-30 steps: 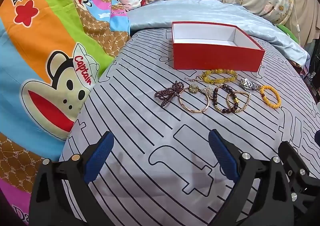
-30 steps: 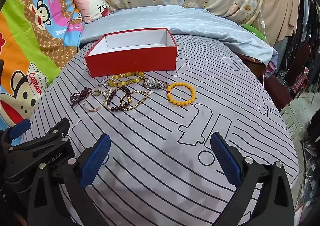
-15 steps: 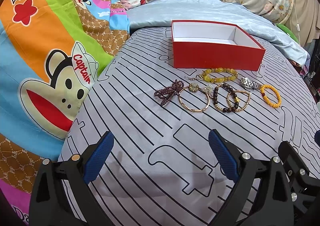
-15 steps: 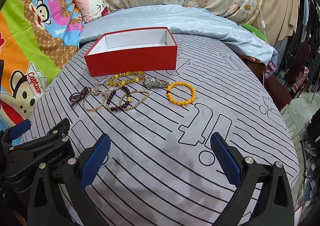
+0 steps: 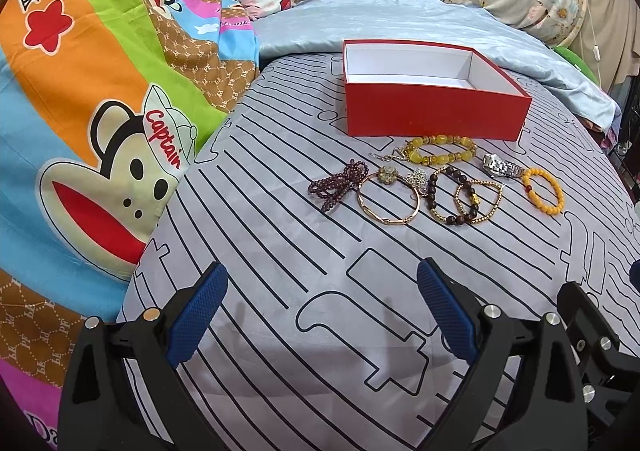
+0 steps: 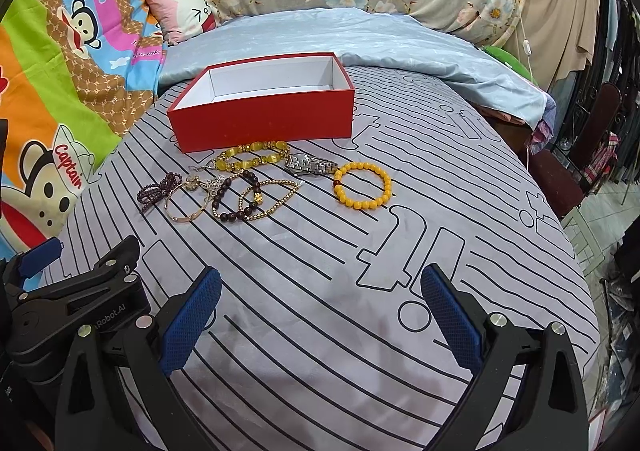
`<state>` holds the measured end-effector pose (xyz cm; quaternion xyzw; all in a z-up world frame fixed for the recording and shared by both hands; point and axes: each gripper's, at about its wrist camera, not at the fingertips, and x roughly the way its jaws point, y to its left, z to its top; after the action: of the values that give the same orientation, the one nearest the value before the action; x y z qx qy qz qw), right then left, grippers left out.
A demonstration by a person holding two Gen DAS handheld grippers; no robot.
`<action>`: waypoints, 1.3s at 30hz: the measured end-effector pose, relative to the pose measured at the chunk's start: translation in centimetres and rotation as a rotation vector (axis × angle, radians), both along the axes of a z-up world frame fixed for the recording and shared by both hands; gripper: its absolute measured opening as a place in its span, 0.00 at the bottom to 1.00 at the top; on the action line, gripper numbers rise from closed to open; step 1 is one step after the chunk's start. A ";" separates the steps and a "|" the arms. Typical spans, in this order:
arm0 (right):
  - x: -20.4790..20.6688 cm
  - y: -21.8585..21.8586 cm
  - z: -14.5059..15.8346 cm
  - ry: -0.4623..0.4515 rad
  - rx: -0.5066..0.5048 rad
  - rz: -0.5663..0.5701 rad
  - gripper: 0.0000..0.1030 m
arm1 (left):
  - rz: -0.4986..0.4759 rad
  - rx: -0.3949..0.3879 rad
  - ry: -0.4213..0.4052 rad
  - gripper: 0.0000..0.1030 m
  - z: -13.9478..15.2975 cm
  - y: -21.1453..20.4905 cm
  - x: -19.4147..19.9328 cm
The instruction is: Organize jewelry
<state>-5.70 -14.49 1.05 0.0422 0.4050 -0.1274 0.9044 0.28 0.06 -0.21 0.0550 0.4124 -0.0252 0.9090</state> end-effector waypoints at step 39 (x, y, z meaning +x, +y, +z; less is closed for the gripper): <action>2.6 -3.2 -2.3 0.034 0.059 -0.038 0.95 | 0.025 -0.178 0.026 0.85 -2.3 3.2 7.1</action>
<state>-3.07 -17.68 -1.30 0.0743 0.4229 -0.1334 0.8932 7.37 3.26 -2.54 -0.0314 0.4210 -0.0510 0.9051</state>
